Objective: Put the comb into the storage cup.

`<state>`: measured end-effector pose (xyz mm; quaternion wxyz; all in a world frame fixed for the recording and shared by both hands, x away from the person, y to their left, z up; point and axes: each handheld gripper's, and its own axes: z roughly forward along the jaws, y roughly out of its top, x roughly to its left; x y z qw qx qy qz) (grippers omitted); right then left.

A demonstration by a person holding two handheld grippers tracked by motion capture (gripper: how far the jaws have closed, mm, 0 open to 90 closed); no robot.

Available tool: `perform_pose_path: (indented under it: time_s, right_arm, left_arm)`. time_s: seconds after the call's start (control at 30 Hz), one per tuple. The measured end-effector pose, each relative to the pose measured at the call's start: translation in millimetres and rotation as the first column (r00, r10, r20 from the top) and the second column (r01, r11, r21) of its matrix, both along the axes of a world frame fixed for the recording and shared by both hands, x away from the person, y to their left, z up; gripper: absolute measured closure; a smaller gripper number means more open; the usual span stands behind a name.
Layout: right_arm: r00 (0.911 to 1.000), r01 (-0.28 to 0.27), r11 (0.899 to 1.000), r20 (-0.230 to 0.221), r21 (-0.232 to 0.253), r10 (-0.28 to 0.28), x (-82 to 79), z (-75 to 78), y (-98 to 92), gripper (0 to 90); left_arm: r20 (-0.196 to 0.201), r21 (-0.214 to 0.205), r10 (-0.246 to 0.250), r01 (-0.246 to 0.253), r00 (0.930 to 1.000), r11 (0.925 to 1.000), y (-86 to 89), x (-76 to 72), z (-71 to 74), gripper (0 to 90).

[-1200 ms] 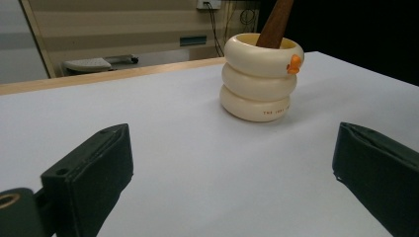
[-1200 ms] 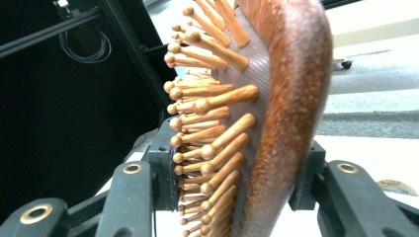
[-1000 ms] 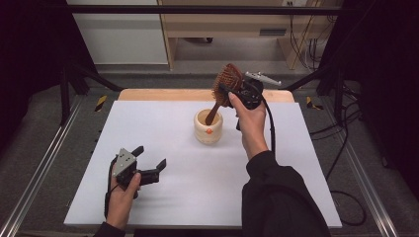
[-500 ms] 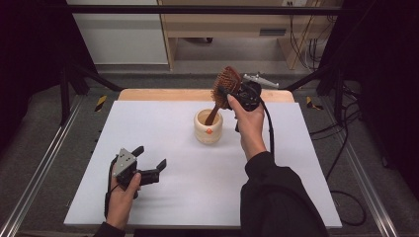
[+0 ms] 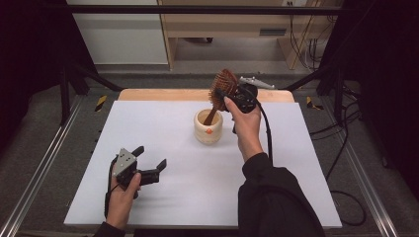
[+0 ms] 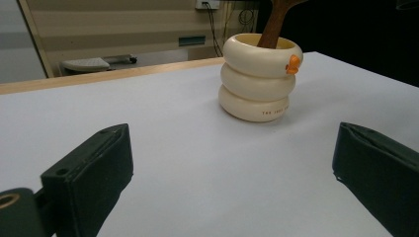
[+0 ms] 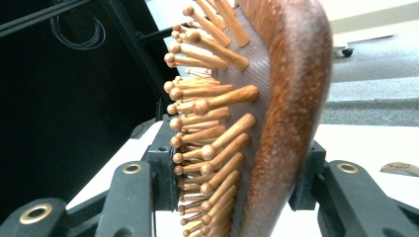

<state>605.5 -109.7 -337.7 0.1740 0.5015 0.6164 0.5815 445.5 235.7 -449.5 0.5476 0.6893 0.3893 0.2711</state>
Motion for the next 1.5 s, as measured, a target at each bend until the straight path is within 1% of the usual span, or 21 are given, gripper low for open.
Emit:
perform_pose_path:
  time_s: [0.3,0.43,0.63,0.93,1.03,1.5]
  right_arm:
    - [0.9999,0.001,1.000,-0.011,-0.005,-0.001,1.0,-10.6,0.2,50.9]
    - [0.9999,0.003,1.000,-0.016,0.001,-0.003,1.5,-14.7,-0.8,50.9]
    - [0.9999,0.001,1.000,-0.013,0.004,-0.001,2.2,-16.1,1.7,50.8]
    - [0.9997,-0.005,1.000,-0.024,0.021,0.005,3.1,-20.4,5.1,50.8]
    - [0.9996,-0.005,1.000,-0.028,0.017,0.005,3.3,-22.6,5.6,50.8]
    - [0.9993,-0.006,1.000,-0.036,0.028,0.007,3.6,-27.5,5.4,50.7]
  left_arm:
    - [-0.001,0.001,-0.001,0.001,1.0000,1.0000,-0.2,0.0,-0.1,2.3]
    - [-0.001,0.001,-0.001,0.001,1.0000,1.0000,-0.3,0.0,-0.2,2.3]
    - [-0.001,0.000,-0.001,0.001,1.0000,1.0000,-0.1,0.1,-0.2,2.3]
    - [-0.002,0.000,-0.002,0.002,1.0000,1.0000,-0.1,0.1,-0.2,2.3]
    - [-0.002,0.000,-0.002,0.002,1.0000,1.0000,0.0,0.2,-0.2,2.3]
    - [-0.005,0.003,-0.005,0.005,1.0000,1.0000,-0.8,0.2,-0.5,2.3]
